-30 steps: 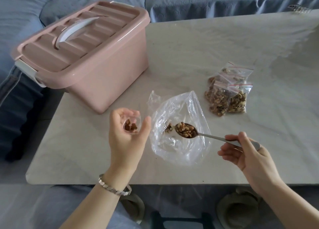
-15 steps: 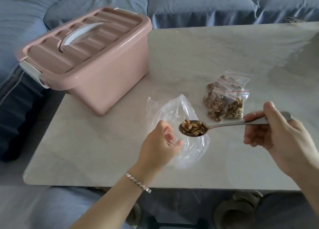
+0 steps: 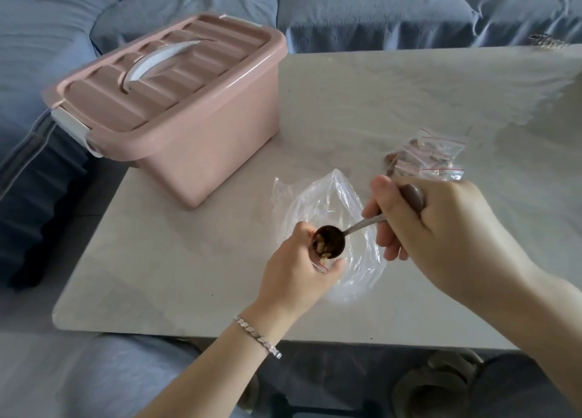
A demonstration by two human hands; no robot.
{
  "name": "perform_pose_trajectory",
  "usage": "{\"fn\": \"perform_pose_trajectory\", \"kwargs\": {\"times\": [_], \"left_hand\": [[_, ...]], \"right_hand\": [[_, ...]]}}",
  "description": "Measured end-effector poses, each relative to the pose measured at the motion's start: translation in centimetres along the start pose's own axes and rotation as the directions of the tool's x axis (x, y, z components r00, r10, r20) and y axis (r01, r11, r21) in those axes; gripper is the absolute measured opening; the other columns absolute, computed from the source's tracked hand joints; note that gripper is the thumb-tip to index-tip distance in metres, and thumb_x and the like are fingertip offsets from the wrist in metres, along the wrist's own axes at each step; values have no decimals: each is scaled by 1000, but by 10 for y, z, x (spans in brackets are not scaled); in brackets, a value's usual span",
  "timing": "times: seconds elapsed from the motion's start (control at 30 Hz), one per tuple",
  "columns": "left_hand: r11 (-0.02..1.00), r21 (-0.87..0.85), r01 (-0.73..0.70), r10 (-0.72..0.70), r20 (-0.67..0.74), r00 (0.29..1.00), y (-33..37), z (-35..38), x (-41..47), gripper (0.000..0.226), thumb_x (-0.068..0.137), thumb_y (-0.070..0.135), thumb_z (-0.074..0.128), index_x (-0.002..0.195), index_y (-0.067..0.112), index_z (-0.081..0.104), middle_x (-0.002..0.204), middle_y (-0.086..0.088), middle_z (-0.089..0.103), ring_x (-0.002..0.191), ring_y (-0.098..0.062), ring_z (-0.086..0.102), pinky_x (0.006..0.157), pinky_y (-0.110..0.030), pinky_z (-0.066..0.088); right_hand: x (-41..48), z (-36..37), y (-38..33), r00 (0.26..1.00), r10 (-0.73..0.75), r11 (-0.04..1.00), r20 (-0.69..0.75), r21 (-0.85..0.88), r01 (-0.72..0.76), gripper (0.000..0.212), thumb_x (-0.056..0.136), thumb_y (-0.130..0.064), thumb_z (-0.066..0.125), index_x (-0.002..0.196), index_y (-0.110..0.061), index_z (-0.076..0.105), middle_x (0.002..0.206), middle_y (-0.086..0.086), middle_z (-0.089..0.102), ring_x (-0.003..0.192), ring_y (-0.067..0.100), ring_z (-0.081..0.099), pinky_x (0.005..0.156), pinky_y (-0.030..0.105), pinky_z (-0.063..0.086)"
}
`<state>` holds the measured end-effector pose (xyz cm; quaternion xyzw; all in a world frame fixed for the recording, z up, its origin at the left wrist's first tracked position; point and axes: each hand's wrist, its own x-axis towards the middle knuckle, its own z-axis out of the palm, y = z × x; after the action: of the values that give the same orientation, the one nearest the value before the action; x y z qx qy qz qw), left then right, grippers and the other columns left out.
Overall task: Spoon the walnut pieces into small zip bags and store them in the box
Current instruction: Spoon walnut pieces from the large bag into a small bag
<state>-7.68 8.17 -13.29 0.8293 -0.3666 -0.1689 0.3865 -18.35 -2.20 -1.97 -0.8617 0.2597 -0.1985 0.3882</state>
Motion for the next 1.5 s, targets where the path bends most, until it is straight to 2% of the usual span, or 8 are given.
{"fn": "perform_pose_trajectory", "kwargs": {"times": [0.33,0.63,0.87,0.97,1.1,1.23,1.33,1.5], "left_hand": [[973,-231,16,-39,-97,994,-4,3,-4,39,73,24,76,87,22,40,69,7,53,66,-10,52,57,-17,42],[982,-181,-56,33,-130,991,-7,3,-5,42,69,22,78,80,33,38,78,13,56,71,-3,55,61,-8,39],[939,-342,-43,-46,-248,968,-10,3,-6,37,68,10,79,83,25,50,74,19,63,66,-2,60,62,-8,43],[941,-336,-28,-55,-236,970,-13,3,-5,37,67,9,79,84,23,49,73,24,62,65,0,59,62,-7,41],[939,-338,-58,-30,-250,968,-11,1,-3,36,67,6,79,83,20,50,69,10,61,64,-8,59,60,-7,42],[946,-320,-46,-44,-270,962,-11,-3,-3,30,71,10,77,83,16,51,67,4,62,62,-11,59,59,-9,43],[943,-328,-62,-49,-320,946,-6,-15,-5,28,74,5,72,81,18,48,67,16,60,59,-2,56,61,-9,43],[951,-252,179,-258,-324,910,-7,-41,6,24,74,22,71,79,24,47,70,9,59,60,-1,54,57,-16,43]], "right_hand": [[-13,-5,6,990,-114,992,-89,40,117,40,89,-49,34,64,-30,59,64,-9,64,47,3,59,50,12,46],[-17,10,5,995,-96,990,16,101,93,40,90,-50,35,66,-28,59,60,-8,63,47,4,60,53,18,48],[-15,1,9,870,-491,869,45,-56,492,40,96,-38,36,78,-17,65,59,-3,57,49,14,53,46,30,43],[-15,4,13,827,-559,816,65,-133,562,48,97,-36,35,76,-9,69,59,4,59,47,23,53,44,31,42],[-15,5,18,805,-590,792,59,-148,592,47,97,-34,37,77,-8,69,61,5,61,48,23,55,44,30,43],[-17,2,23,845,-534,845,-25,-44,532,44,97,-35,38,79,-9,69,66,-10,59,57,7,56,52,21,47],[-22,-5,35,915,-330,922,-230,127,365,36,96,-38,37,79,-20,64,59,-6,61,56,7,60,54,14,47],[-30,3,76,943,3,962,-333,259,89,32,93,-40,40,79,-21,62,68,-2,66,53,14,62,51,19,50]]}}
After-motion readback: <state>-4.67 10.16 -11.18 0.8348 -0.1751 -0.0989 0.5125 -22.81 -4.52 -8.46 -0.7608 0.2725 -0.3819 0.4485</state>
